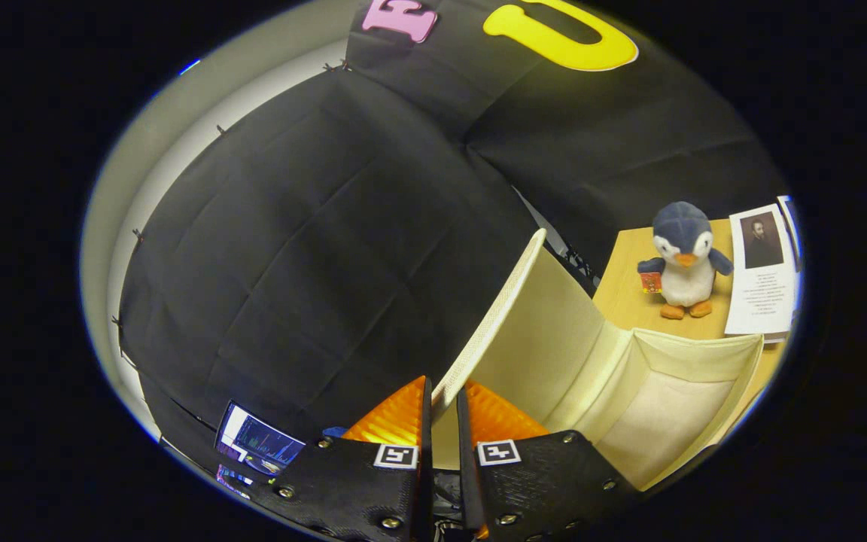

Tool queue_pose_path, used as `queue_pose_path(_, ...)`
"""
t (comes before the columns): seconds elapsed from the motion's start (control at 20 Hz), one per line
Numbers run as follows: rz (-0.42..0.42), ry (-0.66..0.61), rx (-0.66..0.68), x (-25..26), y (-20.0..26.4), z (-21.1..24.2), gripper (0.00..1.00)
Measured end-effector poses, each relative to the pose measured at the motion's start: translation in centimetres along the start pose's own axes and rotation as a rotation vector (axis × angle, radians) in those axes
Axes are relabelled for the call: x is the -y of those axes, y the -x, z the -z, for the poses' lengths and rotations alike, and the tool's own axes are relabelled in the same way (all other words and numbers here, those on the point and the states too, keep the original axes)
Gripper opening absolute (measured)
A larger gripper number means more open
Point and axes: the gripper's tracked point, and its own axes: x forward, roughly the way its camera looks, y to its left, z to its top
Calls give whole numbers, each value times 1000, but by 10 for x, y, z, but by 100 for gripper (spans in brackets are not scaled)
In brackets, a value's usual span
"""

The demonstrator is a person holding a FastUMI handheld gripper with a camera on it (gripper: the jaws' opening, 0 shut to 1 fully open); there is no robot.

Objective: Open the storage box then place both shoes into the box .Put the left shoe in first, then the right shoe, with the right side of both shoes facing outward in a uniform manner.

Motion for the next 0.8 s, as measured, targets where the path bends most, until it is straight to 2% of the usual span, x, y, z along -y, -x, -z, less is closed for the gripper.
queue_pose_path(0.1, 45, 4, -15, 2, -15, 2, 15)
queue_pose_path(0.25, 104, 46, -26, 8, -21, -2, 82)
queue_pose_path(0.3, 110, 54, -24, 6, -17, -4, 85)
queue_pose_path(0.45, 124, 62, 4, 6, 1, -14, 85)
queue_pose_path(0.65, 194, 134, 50, 29, 43, -26, 86)
queue_pose_path(0.75, 247, 171, 59, 46, 68, -29, 95)
queue_pose_path(0.8, 267, 170, 69, 53, 80, -33, 95)
